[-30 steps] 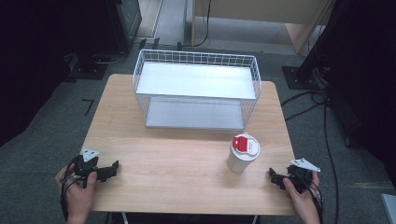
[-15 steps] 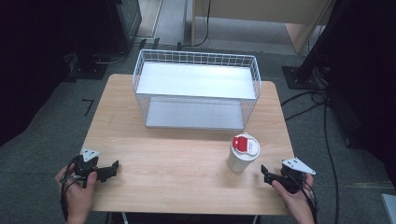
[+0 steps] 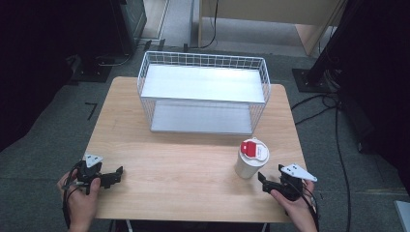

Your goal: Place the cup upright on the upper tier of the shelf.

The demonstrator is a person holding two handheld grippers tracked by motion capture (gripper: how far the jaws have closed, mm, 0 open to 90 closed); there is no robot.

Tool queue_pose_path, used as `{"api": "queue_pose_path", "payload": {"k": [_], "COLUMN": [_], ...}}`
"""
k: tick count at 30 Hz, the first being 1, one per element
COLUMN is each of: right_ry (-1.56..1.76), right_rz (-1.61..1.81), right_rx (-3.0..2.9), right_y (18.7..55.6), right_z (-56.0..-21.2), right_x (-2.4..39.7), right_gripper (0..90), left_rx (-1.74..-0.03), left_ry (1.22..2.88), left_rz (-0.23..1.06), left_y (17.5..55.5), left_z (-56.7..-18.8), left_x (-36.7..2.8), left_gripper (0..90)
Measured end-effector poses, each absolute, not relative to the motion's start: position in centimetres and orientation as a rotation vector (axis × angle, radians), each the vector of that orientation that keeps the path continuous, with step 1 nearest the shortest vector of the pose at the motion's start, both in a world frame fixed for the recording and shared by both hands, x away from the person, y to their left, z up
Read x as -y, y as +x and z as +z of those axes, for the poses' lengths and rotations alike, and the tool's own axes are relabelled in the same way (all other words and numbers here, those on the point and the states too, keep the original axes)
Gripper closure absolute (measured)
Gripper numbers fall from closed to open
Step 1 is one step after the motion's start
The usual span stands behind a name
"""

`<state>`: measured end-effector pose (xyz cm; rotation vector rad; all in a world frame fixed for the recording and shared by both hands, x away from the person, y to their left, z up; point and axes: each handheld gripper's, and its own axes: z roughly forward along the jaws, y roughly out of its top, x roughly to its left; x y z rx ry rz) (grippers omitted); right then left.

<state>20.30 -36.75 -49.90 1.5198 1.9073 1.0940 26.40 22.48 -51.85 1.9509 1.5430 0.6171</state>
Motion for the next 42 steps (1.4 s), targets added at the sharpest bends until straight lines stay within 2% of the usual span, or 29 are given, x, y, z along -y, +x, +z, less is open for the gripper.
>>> {"api": "queue_pose_path", "payload": {"k": [27, 42], "right_ry": [1.423, 1.359], "right_rz": [1.215, 1.329], "right_rx": [-1.972, -1.938], "right_y": [20.1, 21.4], "right_z": [-49.5, -49.7], "right_x": [34.1, 32.5], "right_gripper": [11.3, 11.0], "left_rx": [-1.543, -1.543], "left_ry": [1.951, 1.951], "left_rz": [0.617, 0.617], "left_y": [26.4, 26.4], "left_z": [-51.8, -51.8], "left_x": [-22.5, -22.5], "left_gripper": [0.0, 0.0]}}
